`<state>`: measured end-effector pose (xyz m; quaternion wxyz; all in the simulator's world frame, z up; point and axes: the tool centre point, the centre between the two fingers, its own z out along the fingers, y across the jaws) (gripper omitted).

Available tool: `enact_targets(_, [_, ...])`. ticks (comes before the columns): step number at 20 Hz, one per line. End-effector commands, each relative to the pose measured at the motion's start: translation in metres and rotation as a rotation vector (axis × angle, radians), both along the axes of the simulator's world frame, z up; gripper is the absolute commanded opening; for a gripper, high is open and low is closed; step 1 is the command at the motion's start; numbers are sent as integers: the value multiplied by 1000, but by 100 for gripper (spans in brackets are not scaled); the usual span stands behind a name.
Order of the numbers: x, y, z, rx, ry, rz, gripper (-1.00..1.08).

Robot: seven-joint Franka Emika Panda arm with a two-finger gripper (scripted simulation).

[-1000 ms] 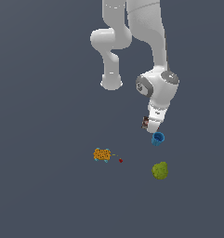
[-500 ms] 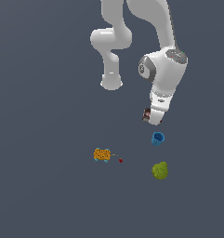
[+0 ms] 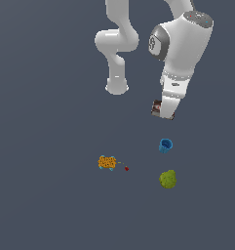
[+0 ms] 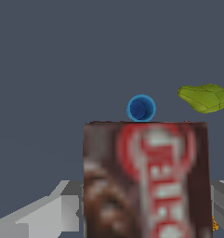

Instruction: Pick up a designated object from a clutter of objects.

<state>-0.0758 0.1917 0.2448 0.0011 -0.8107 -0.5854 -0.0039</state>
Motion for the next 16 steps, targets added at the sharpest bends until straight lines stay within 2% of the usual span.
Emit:
enact_targets(1, [3,-4,24,1,2,1,-100])
enact_targets(16, [27,-27,155,-5,4,-1,-100])
